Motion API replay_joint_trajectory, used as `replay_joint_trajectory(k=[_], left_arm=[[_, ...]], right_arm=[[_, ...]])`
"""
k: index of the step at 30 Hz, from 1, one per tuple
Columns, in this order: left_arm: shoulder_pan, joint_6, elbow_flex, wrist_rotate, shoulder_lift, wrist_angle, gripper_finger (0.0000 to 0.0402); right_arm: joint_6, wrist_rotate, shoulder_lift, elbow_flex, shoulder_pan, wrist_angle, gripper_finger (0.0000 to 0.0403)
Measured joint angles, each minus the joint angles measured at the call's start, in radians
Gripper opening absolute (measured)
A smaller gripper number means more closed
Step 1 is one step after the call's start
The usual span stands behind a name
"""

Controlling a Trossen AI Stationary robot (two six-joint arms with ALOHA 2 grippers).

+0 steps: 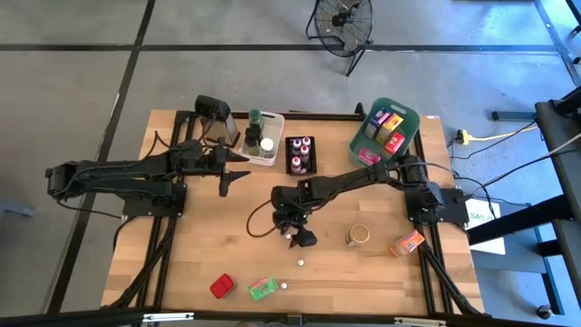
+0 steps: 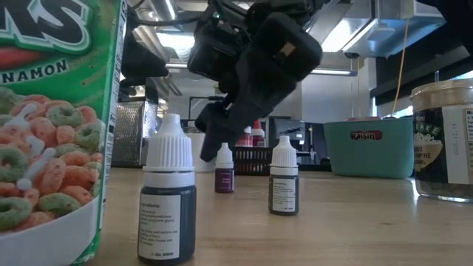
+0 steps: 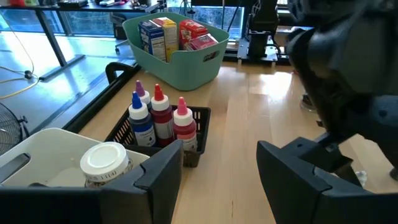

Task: Pick & Place Kitchen Items
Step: Put the small purple food coloring bottle into the black bin

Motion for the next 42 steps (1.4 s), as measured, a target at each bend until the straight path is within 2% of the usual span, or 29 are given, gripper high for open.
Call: replay_joint_trajectory(k=[8,14,23,28,32,35,42], left_arm=[[0.000,0.000,0.000,0.000,0.000,-0.001,0.0196],[0.000,0.000,0.000,0.000,0.000,-0.001,0.0196],[0.000,0.000,0.000,0.001,0.000,-0.002,0.0196],[0.000,0.000,0.000,0.001,0.000,-0.002,0.0196],[0.000,0.000,0.000,0.001,0.000,-0.002,0.0195],[0.000,0.000,0.000,0.001,0.000,-0.002,0.0195],[0.000,-0.013,0.000,0.001,0.000,-0.002,0.0194]], right_arm=[[0.007,-0.042,0.008,0.000,-0.010,-0.003,0.0241],[-0.052,-0.069,0.003,0.000,-0.017,-0.009,0.0231],[-0.313,-0.169,0.003,0.000,-0.044,-0.035,0.0231],[-0.444,-0.170,-0.015,0.001,-0.045,-0.043,0.0231],[-0.544,-0.100,-0.024,0.002,-0.047,-0.032,0.0231],[-0.554,-0.063,-0.024,0.002,-0.040,-0.030,0.0231],[-0.562,-0.057,-0.023,0.001,-0.027,-0.022,0.0231]])
